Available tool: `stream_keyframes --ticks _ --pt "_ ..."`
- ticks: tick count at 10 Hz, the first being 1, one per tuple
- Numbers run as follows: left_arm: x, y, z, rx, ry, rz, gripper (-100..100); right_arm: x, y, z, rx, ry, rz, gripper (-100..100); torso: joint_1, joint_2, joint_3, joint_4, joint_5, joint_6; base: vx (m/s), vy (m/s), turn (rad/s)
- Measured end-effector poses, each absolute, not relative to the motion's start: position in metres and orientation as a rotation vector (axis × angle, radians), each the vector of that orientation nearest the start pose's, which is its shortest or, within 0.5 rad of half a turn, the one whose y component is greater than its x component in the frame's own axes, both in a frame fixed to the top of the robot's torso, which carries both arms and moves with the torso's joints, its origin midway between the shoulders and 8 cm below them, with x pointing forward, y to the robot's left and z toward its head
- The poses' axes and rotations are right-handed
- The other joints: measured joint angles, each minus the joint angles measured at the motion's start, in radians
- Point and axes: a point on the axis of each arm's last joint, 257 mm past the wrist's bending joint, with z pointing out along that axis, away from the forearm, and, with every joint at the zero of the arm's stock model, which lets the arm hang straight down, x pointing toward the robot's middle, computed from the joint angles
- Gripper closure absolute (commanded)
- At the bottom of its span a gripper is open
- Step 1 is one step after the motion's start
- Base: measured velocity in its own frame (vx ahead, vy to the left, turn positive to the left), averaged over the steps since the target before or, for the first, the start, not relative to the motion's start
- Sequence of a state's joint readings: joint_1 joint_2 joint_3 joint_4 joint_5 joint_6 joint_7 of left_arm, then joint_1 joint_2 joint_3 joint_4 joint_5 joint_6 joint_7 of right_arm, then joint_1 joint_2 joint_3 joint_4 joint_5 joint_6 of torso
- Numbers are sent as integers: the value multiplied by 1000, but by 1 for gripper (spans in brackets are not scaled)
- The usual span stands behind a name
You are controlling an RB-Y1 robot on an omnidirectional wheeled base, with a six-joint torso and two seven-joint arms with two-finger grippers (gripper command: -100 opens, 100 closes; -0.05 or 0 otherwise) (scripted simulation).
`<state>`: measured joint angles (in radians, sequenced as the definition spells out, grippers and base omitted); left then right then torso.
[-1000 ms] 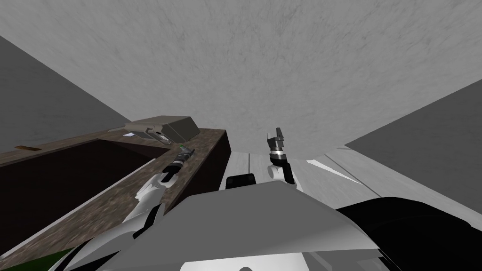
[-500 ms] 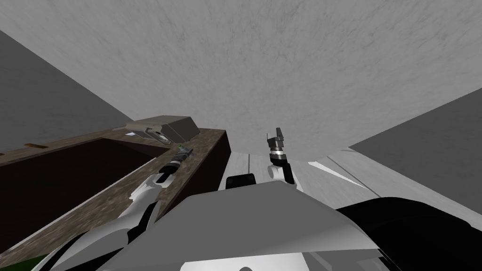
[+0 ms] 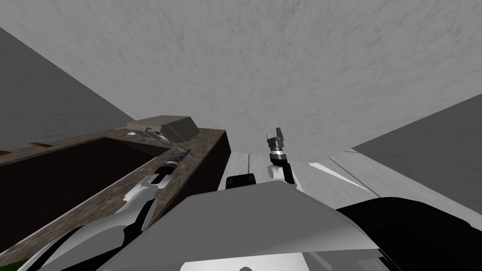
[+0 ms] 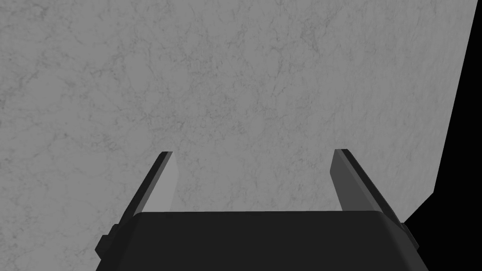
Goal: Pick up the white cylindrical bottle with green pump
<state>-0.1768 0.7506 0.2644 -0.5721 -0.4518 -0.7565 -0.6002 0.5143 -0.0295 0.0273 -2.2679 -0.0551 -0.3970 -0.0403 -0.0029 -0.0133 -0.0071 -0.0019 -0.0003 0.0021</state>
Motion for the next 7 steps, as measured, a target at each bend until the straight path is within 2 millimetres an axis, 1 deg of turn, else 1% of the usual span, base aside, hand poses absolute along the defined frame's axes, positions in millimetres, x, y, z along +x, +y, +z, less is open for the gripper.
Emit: stream_keyframes --ticks 1,2,3,4,7 --pt "470 613 -254 -53 1642 105 -100 362 -278 -7 797 681 1366 0 0 0 0 0 0 0 25 -52 36" --pt "468 622 -248 -42 1638 122 -100 362 -278 -7 798 681 1366 0 -1 -1 0 0 0 0 24 -42 30" --pt "463 632 -248 -58 1639 135 -100 362 -278 -7 797 681 1366 0 -1 0 0 0 0 0 9 -15 7" --pt "462 633 -248 -58 1638 136 100 362 -278 -7 797 681 1366 0 1 0 0 0 0 0 0 0 0" --pt "462 633 -248 -60 1638 134 100 362 -278 -7 797 681 1366 0 2 1 0 0 0 0 0 0 0"
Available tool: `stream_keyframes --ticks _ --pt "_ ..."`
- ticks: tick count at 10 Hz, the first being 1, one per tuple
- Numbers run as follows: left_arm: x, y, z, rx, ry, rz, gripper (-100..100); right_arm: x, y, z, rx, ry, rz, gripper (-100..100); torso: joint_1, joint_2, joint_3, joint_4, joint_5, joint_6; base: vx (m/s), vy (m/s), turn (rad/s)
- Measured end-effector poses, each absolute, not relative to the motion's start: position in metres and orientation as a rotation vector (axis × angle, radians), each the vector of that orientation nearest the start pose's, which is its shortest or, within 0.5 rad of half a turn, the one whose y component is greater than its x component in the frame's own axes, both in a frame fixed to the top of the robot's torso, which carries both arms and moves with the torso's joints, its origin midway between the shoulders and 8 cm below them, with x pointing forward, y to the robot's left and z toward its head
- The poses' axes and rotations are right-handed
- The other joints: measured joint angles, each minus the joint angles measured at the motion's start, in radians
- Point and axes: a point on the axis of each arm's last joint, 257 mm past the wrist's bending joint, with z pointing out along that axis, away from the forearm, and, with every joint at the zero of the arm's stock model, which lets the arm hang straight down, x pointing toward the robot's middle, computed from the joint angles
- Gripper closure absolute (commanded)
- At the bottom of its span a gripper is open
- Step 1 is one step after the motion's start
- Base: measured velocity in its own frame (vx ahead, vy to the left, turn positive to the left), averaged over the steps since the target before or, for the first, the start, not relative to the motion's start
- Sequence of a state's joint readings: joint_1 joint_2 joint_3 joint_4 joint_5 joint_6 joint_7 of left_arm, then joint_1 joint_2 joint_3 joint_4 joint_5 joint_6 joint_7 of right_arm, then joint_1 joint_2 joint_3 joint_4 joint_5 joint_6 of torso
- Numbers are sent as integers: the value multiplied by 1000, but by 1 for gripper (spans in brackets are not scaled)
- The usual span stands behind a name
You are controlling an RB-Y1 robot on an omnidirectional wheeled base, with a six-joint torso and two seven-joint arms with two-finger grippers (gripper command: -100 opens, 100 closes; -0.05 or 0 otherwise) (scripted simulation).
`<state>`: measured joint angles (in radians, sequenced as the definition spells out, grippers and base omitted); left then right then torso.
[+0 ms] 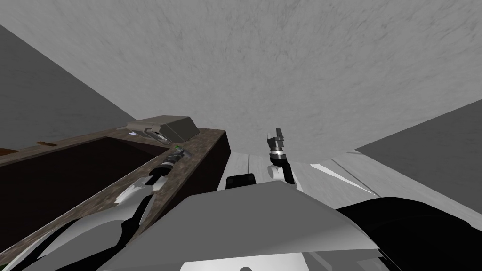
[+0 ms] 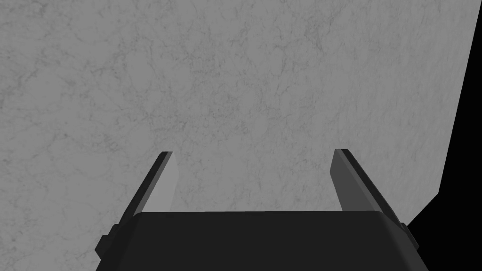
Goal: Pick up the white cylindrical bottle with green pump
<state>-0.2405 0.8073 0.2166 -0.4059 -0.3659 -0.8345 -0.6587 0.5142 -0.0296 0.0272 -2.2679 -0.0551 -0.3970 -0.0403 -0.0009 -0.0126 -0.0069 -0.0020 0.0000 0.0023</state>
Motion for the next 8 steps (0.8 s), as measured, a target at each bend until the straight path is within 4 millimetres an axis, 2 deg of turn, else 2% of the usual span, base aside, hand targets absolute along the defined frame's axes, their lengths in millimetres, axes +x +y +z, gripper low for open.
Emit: stream_keyframes --ticks 1,2,3,5,8 --pt "462 633 -248 -59 1638 135 100 362 -278 -7 797 681 1366 0 0 0 0 0 0 0 0 0 0" --pt "462 633 -248 -59 1638 135 0 362 -278 -7 797 681 1366 0 0 0 0 0 0 0 0 0 0" --pt "462 633 -248 -59 1638 135 100 362 -278 -7 797 681 1366 0 0 0 0 0 0 0 -1 7 -13" --pt "459 632 -256 -82 1648 130 100 362 -278 -7 797 681 1366 0 3 0 -1 -3 5 0 -13 47 -40" --pt "462 616 -264 -86 1655 106 100 362 -278 -7 797 681 1366 0 5 -1 -4 -7 10 2 -23 29 -16"
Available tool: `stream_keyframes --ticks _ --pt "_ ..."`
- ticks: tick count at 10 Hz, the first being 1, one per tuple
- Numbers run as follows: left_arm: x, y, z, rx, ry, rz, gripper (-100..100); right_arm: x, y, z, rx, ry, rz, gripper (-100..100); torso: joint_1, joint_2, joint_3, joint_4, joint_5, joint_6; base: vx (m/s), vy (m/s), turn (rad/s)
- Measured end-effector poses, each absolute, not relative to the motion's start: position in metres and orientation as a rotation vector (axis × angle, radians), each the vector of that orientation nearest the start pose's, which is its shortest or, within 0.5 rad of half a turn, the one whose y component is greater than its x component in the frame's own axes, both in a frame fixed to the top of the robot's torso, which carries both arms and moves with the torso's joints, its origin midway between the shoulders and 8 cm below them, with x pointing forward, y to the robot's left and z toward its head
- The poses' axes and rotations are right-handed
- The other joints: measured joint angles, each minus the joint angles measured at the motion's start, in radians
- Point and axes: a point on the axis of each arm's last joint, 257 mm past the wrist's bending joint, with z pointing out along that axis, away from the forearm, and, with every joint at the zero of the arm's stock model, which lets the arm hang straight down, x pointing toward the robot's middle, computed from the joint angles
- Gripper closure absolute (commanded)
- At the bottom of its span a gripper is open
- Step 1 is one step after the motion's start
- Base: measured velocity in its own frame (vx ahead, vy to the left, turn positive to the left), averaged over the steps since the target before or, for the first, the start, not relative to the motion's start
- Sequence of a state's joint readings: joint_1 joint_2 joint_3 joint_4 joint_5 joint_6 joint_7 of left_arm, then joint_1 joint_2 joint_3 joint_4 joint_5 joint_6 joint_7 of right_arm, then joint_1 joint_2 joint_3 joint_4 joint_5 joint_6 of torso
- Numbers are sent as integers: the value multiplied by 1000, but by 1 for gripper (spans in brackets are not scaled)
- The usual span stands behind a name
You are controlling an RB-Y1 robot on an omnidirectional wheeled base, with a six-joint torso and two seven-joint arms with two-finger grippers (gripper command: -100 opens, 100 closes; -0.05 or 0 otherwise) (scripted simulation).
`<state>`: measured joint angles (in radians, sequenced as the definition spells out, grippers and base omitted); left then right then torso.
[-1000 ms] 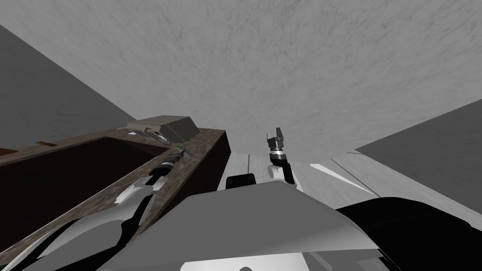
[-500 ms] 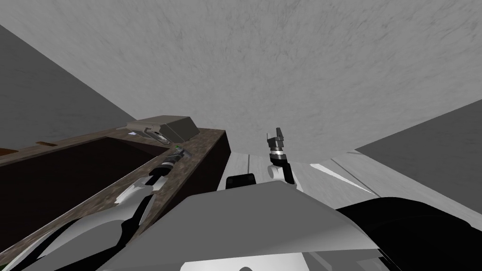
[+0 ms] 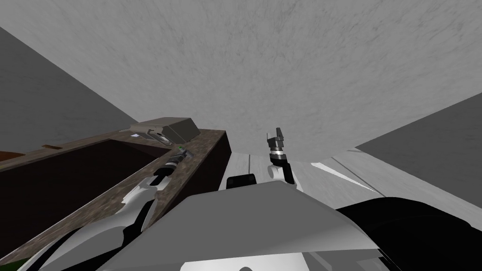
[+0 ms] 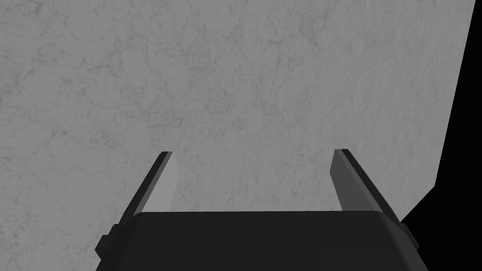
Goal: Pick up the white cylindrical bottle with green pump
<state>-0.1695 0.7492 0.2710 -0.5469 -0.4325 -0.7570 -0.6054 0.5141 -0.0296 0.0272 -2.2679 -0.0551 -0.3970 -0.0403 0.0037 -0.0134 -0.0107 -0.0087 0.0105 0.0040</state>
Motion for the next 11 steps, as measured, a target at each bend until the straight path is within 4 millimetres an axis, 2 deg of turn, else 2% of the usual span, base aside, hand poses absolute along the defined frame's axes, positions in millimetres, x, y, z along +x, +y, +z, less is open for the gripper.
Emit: stream_keyframes --ticks 6,8,11 --pt "470 589 -277 -85 1676 76 100 362 -278 -7 797 681 1366 0 2 -7 -6 -6 8 3 -19 38 -32" --pt "466 584 -284 -96 1688 77 100 362 -278 -7 797 681 1366 0 5 -8 -8 -8 11 3 -14 26 -13" --pt "468 573 -280 -91 1682 83 100 362 -278 -7 797 681 1366 0 6 -8 -8 -8 11 3 -27 35 -40"
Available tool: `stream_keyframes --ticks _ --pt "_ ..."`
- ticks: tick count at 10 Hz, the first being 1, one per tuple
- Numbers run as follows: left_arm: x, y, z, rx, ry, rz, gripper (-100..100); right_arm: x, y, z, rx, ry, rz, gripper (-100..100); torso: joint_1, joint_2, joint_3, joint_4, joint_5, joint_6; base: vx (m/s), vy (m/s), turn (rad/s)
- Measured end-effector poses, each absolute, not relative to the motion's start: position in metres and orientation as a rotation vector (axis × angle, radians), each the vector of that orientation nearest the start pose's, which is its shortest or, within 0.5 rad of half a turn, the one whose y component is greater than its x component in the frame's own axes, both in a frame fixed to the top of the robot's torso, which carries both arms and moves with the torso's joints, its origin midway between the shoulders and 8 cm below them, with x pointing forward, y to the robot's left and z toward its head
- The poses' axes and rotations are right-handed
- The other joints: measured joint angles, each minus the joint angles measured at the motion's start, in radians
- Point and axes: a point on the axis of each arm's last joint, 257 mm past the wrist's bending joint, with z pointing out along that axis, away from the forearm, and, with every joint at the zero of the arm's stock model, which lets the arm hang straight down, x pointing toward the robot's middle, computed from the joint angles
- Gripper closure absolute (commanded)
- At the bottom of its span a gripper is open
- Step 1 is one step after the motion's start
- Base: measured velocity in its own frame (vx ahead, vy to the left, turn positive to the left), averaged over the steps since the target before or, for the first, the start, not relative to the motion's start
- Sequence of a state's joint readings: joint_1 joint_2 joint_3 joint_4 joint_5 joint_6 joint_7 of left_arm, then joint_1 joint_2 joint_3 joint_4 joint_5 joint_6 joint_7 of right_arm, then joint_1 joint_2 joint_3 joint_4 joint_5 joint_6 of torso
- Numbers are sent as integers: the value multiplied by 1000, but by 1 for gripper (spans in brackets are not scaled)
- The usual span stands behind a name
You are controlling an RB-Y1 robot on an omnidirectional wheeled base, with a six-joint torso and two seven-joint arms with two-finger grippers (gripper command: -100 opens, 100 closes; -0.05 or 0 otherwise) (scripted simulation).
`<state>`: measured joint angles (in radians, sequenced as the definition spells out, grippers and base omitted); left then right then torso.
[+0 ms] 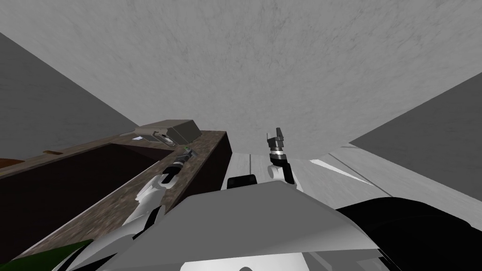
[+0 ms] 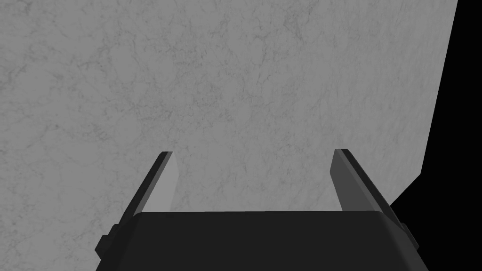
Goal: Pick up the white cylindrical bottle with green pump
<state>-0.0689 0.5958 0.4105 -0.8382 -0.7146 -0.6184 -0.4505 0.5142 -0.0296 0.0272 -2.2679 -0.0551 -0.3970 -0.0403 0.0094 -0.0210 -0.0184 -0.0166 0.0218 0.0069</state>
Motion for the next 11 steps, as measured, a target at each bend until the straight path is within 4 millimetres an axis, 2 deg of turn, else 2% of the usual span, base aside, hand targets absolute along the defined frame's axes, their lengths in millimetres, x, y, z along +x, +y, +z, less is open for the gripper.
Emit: stream_keyframes --ticks 7,10,11 --pt "457 571 -278 -126 1681 147 100 362 -278 -7 797 681 1366 0 0 0 0 0 -1 -1 -18 34 -22" --pt "452 571 -270 -136 1670 182 100 362 -278 -7 797 681 1366 0 -1 1 1 1 -1 -1 -15 27 -25" --pt "452 572 -269 -136 1669 185 0 362 -278 -7 797 681 1366 0 -2 0 0 1 -1 -1 0 0 0"
